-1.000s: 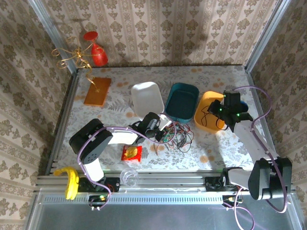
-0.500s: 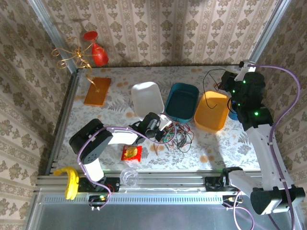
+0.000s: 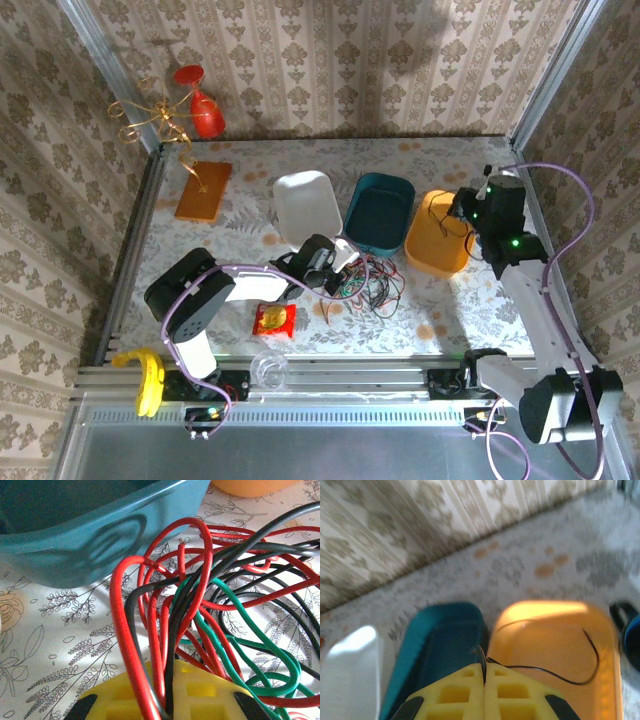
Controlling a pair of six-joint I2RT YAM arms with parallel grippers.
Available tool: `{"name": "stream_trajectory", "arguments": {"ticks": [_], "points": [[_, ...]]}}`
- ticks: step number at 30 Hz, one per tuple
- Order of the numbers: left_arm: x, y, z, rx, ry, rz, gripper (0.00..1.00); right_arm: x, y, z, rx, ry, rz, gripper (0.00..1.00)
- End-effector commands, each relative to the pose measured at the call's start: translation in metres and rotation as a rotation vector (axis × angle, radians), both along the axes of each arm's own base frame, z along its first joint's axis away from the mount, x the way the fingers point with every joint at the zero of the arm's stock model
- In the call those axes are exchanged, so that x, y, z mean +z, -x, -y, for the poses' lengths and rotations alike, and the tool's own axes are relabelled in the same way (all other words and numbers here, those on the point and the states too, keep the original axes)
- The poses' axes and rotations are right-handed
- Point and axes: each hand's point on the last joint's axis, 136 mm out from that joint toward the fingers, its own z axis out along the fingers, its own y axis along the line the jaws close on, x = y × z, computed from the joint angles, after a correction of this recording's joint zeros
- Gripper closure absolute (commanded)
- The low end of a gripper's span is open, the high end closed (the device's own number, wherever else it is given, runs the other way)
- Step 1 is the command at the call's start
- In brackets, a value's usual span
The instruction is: Untangle the cables
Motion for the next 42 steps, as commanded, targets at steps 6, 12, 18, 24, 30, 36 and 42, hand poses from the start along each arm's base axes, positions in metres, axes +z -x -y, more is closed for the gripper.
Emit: {"name": "stream_trajectory", "arguments": {"ticks": [6, 12, 18, 24, 30, 36, 42], "points": [[-0.007, 0.005, -0.002, -0.013, -0.046, -0.016, 1.0, -0.066, -0.002, -0.001, -0.049, -0.123, -0.18, 1.0], [-0.006, 0.003, -0.002, -0.006, -0.046, -0.012, 1.0, -0.114, -0.004, 0.038, -0.262, -0.109, -0.312, 1.0], [0.0, 0.001, -0.002, 0.014, -0.031, 0.002, 1.0, -0.155, -0.012, 0.047, -0.343, -0.158, -0.399, 1.0], [0.003, -0.002, -0.003, 0.024, -0.024, 0.011, 1.0, -0.176, -0.011, 0.039, -0.348, -0.162, -0.471, 0.98], [0.008, -0.005, -0.005, 0.046, -0.009, 0.02, 1.0, -0.139, -0.009, 0.041, -0.344, -0.086, -0.395, 0.54], [0.009, -0.01, -0.008, 0.072, 0.011, 0.016, 1.0, -0.088, 0.01, 0.046, -0.339, -0.01, -0.293, 0.48], [0.01, -0.013, -0.009, 0.082, 0.027, 0.01, 1.0, -0.078, 0.035, -0.024, 0.015, 0.03, -0.298, 0.5]]}}
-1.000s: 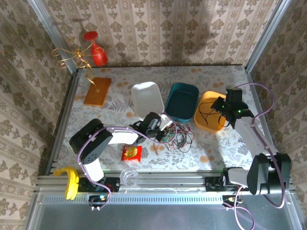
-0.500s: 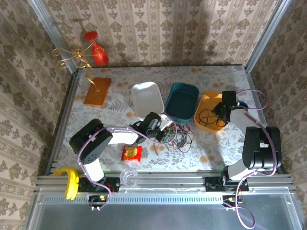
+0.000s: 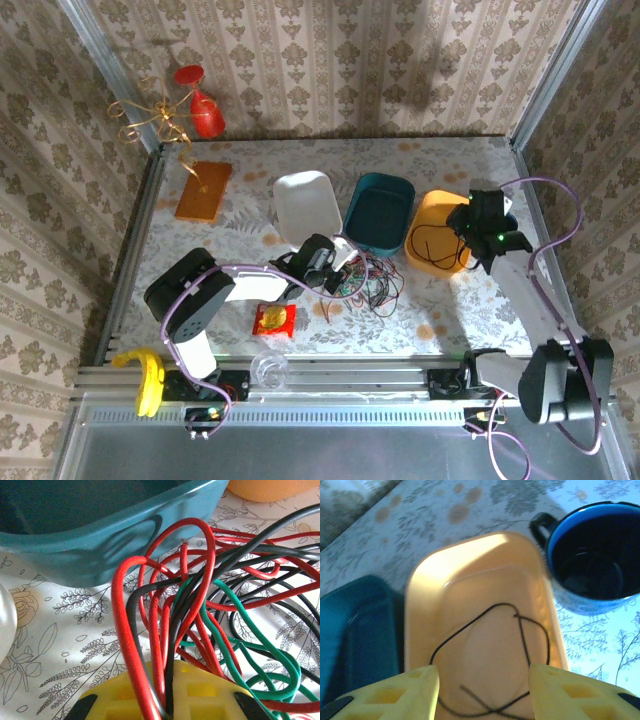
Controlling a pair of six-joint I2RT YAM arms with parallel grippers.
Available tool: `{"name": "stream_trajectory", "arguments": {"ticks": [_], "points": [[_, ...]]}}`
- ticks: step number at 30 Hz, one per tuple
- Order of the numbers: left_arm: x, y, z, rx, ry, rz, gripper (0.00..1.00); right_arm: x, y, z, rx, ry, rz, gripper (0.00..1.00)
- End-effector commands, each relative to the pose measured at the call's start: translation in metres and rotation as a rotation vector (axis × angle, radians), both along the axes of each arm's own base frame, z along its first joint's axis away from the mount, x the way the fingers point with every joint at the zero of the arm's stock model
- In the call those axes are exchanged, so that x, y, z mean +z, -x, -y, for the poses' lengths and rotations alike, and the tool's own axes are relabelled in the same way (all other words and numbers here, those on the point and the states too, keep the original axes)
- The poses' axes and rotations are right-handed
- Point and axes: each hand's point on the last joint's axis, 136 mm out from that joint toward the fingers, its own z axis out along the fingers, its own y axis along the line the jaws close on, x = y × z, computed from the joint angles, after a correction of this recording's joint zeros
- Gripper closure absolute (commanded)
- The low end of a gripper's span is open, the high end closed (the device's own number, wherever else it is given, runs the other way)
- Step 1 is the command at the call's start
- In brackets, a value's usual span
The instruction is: Untangle the cables
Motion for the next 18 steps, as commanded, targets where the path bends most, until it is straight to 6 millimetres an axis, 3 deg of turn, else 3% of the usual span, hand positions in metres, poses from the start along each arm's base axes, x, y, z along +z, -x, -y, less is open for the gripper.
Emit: {"name": "stream_trajectory", "arguments": {"ticks": [1, 4, 8, 12, 18], "points": [[0.009, -0.005, -0.005, 0.033, 0.028, 0.003, 1.0, -0.017, 0.023, -0.069, 0.358, -0.024, -0.079, 0.5], [0.008, -0.007, -0.006, 0.043, 0.032, -0.004, 1.0, -0.038, 0.053, -0.139, 0.649, -0.127, -0.146, 0.53], [0.008, -0.008, -0.006, 0.043, 0.036, -0.01, 1.0, -0.077, 0.092, -0.184, 0.815, -0.184, -0.308, 0.54], [0.008, -0.009, -0.006, 0.046, 0.035, -0.013, 1.0, -0.106, 0.111, -0.179, 0.794, -0.119, -0.428, 0.55], [0.007, -0.009, -0.008, 0.054, 0.036, -0.012, 1.0, -0.118, 0.129, -0.151, 0.676, -0.076, -0.453, 0.56]]}}
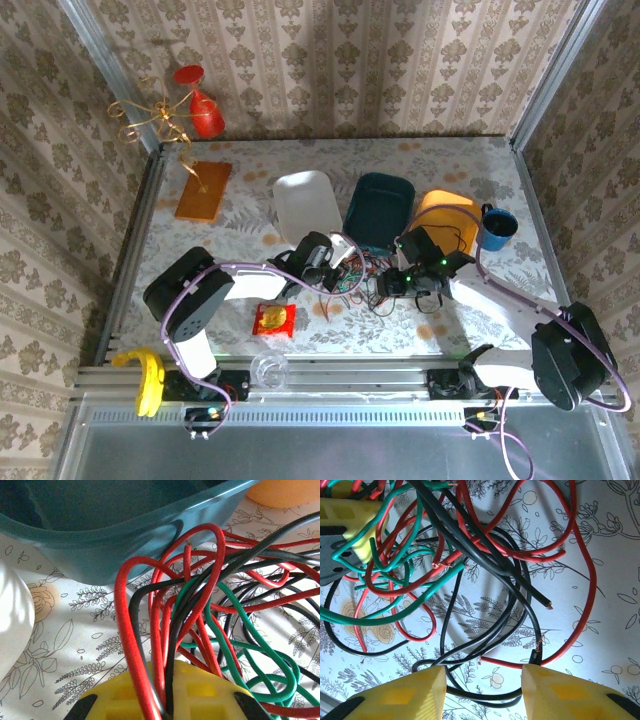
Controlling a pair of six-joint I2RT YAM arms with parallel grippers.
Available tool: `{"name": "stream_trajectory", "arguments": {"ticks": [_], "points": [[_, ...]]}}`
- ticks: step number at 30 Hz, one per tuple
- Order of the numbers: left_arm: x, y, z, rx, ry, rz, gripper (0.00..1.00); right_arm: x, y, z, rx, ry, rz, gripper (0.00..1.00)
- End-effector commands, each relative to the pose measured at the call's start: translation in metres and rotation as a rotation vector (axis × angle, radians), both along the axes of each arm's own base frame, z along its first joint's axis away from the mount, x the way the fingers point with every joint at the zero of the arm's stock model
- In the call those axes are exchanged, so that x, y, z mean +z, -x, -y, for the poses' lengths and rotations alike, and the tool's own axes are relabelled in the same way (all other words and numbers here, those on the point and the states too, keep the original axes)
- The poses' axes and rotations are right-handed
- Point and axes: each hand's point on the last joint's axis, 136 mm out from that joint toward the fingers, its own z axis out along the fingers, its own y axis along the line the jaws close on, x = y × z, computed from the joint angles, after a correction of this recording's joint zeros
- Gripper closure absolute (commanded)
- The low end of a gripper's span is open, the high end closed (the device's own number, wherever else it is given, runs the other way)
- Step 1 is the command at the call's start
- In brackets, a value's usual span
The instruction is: Untangle the cables
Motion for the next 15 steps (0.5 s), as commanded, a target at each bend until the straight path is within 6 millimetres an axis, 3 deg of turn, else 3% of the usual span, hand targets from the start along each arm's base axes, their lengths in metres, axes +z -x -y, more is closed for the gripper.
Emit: {"name": "stream_trajectory", "arguments": {"ticks": [1, 6, 15], "points": [[0.007, -0.002, -0.003, 0.022, 0.024, 0.004, 1.0, -0.012, 0.027, 0.027, -0.085, 0.061, -0.04, 0.56], [0.006, -0.002, 0.0, 0.014, 0.021, -0.004, 1.0, -0.028, 0.044, 0.026, -0.096, 0.024, -0.096, 0.57], [0.005, -0.002, 0.0, 0.01, 0.02, -0.007, 1.0, -0.031, 0.027, 0.014, -0.065, -0.019, -0.042, 0.57]]}}
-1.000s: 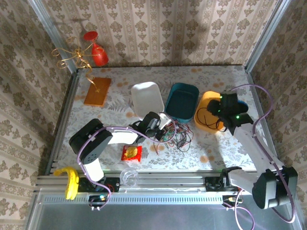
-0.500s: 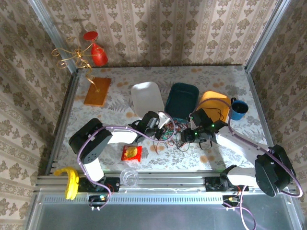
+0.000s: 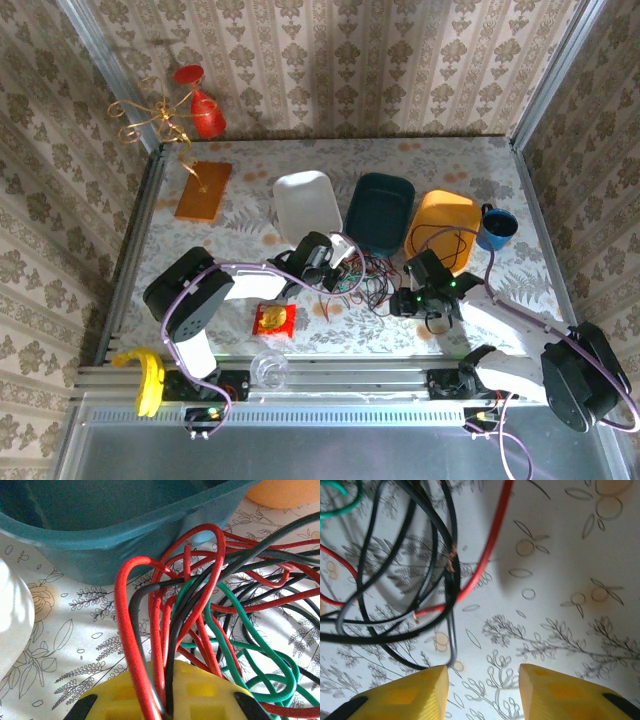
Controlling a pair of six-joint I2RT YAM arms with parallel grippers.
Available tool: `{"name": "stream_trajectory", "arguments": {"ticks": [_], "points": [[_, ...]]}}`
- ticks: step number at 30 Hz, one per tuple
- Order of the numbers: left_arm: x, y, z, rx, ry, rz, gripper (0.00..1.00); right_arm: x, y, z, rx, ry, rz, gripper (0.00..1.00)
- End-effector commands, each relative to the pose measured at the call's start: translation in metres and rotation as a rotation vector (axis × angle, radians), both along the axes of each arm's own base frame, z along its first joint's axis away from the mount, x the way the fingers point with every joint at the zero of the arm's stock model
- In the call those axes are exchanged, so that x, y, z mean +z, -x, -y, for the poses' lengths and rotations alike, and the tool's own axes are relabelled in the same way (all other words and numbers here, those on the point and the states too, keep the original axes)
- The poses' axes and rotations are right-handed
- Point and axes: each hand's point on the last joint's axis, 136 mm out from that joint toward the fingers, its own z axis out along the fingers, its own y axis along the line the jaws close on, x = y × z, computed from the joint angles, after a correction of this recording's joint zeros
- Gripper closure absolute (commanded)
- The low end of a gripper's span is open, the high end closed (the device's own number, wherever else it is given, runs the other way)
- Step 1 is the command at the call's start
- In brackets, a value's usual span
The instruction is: Untangle the cables
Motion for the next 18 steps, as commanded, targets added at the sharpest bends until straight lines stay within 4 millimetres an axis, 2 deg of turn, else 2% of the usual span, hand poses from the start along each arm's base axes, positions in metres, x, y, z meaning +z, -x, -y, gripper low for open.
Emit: {"name": "stream_trajectory", "arguments": {"ticks": [1, 6, 11, 14, 16, 18], "points": [[0.005, -0.002, 0.001, 0.006, 0.017, -0.006, 1.0, 0.006, -0.014, -0.013, 0.019, -0.043, 0.035, 0.57], [0.004, -0.001, 0.001, 0.003, 0.013, -0.008, 1.0, 0.001, -0.018, -0.019, 0.035, -0.046, 0.018, 0.58], [0.005, 0.0, 0.002, 0.001, 0.013, -0.004, 1.0, -0.01, -0.018, -0.011, 0.01, 0.001, 0.001, 0.65], [0.004, 0.0, 0.003, -0.002, 0.013, -0.004, 1.0, -0.015, -0.022, 0.002, -0.034, 0.072, 0.011, 0.81], [0.004, 0.0, 0.003, -0.001, 0.013, -0.005, 1.0, -0.016, -0.023, 0.022, -0.109, 0.16, 0.024, 0.94], [0.004, -0.001, 0.002, 0.005, 0.01, -0.004, 1.0, -0.009, -0.025, 0.036, -0.169, 0.212, 0.049, 1.0]]}}
